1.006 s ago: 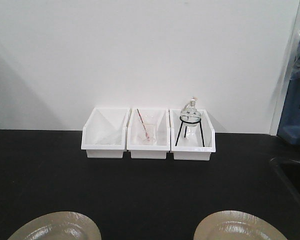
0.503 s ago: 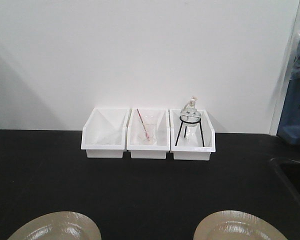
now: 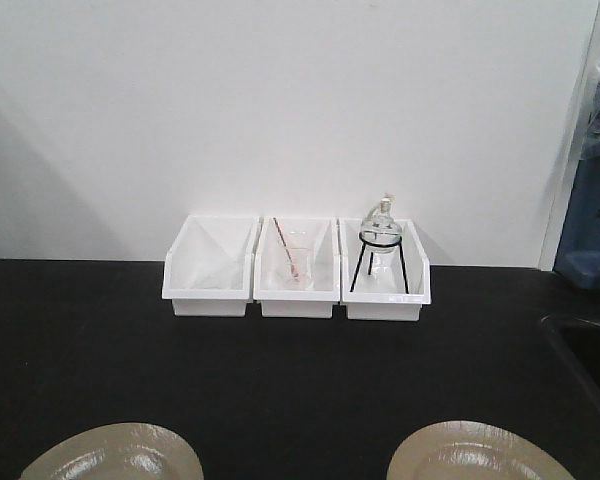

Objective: Arrange circular plates on left workspace

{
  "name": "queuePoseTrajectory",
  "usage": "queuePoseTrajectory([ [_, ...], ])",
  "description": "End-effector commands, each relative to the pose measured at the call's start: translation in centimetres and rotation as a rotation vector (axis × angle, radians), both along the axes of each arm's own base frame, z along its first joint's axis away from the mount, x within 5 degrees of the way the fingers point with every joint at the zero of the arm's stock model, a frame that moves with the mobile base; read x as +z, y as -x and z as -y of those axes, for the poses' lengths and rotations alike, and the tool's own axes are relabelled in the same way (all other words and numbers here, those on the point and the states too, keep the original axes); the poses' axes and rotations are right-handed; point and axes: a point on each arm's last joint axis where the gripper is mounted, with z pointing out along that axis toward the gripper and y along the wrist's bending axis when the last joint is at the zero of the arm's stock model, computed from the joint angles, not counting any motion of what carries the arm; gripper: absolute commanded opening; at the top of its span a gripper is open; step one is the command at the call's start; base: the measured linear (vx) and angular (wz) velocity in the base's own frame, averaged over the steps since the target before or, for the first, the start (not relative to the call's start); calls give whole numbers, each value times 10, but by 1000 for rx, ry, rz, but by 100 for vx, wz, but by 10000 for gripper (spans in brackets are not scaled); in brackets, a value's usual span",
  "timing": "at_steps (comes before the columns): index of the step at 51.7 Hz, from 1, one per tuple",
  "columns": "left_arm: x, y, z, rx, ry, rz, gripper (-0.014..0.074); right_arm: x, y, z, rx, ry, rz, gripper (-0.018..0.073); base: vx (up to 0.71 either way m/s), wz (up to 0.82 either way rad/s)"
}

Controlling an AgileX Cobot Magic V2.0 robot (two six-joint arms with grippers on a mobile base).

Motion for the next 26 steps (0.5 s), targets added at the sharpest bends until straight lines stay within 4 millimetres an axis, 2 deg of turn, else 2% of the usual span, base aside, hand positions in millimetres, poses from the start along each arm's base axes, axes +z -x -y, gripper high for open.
queuePoseTrajectory([
  [1,27,-5,5,-1,80,81,519,2,1,0,-5,17,76,-3,0,0],
  [19,18,-13,40,-112,17,55,485,2,1,0,-5,17,76,-3,0,0],
  [22,15,-14,44,-132,9,45,458,2,1,0,-5,17,76,-3,0,0],
  [26,11,-14,47,-140,6,22,381,2,1,0,-5,17,76,-3,0,0],
])
